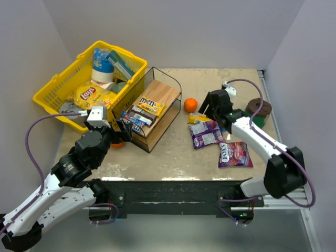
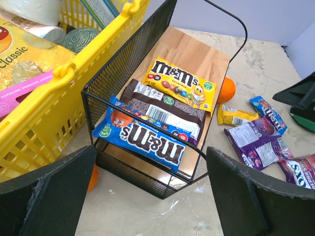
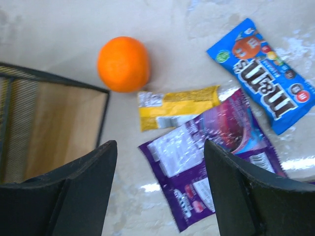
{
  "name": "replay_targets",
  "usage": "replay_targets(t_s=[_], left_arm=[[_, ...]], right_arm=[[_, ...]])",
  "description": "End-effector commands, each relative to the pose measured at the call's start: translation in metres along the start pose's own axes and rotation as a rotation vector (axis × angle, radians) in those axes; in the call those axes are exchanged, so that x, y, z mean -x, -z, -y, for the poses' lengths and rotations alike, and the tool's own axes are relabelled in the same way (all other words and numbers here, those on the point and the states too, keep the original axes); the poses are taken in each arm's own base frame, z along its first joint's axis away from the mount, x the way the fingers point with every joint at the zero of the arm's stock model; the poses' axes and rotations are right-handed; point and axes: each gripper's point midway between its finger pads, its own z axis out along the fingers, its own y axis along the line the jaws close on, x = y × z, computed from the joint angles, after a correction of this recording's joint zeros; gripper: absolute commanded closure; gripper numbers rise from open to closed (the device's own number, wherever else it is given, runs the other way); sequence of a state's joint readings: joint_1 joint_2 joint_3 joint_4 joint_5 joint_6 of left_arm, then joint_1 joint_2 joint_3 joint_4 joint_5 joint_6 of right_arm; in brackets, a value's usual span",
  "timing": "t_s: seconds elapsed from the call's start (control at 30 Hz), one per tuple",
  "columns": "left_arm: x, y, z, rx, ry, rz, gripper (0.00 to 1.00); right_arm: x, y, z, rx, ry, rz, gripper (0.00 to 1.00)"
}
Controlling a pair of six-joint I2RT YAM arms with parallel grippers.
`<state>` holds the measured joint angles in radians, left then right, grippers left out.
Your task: Place and organize the candy bags onto the shelf
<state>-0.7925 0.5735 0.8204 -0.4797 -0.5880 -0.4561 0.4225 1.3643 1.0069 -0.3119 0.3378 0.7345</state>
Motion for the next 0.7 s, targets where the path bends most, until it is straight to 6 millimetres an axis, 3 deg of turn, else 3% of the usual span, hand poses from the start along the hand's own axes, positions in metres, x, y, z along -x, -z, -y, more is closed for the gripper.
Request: replay_targets(t_s=[0.0,0.03,0.1,0.13,0.2,0.23,0.3,0.43,0.63,0.67], left_arm=[[0.007,0.000,0.002,-0.002,0.016,0.024,0.01],[0.006,0.000,0.001,0.002,0.016,0.023,0.00],[0.007,0.000,0.000,0.004,0.017,0.027,0.01],[0.007,0.000,0.001,0.003,0.021,0.029,0.00],[0.007,0.000,0.001,0.002,0.020,0.030,0.01],[0.008,0.000,0.001,0.002,0.017,0.030,0.00],[0.007,-0.001,0.000,0.007,0.012,0.028,0.00],[0.005,-0.002,0.001,0.008,0.007,0.022,0.01],[0.005,-0.001,0.001,0.007,0.008,0.019,0.01],[0.005,-0.001,0.000,0.010,0.010,0.020,0.00]], right_arm=[[0.026,-0.020,0.036,-0.178,0.020,0.021,0.27],[0.027,-0.024,0.054,-0.231,-0.007,0.029,0.27],[0.027,-0.028,0.066,-0.248,-0.096,0.048,0.27],[0.017,-0.031,0.081,-0.267,-0.127,0.032,0.27],[0.020,-0.030,0.090,-0.265,-0.227,0.066,0.27],[0.008,-0.030,0.099,-0.283,-0.272,0.056,0.27],[0.009,-0.028,0.104,-0.273,-0.336,0.081,0.27],[-0.011,-0.024,0.122,-0.293,-0.452,0.082,0.27],[-0.028,-0.028,0.131,-0.240,-0.593,0.090,0.29],[-0.022,-0.031,0.125,-0.197,-0.610,0.117,0.30]])
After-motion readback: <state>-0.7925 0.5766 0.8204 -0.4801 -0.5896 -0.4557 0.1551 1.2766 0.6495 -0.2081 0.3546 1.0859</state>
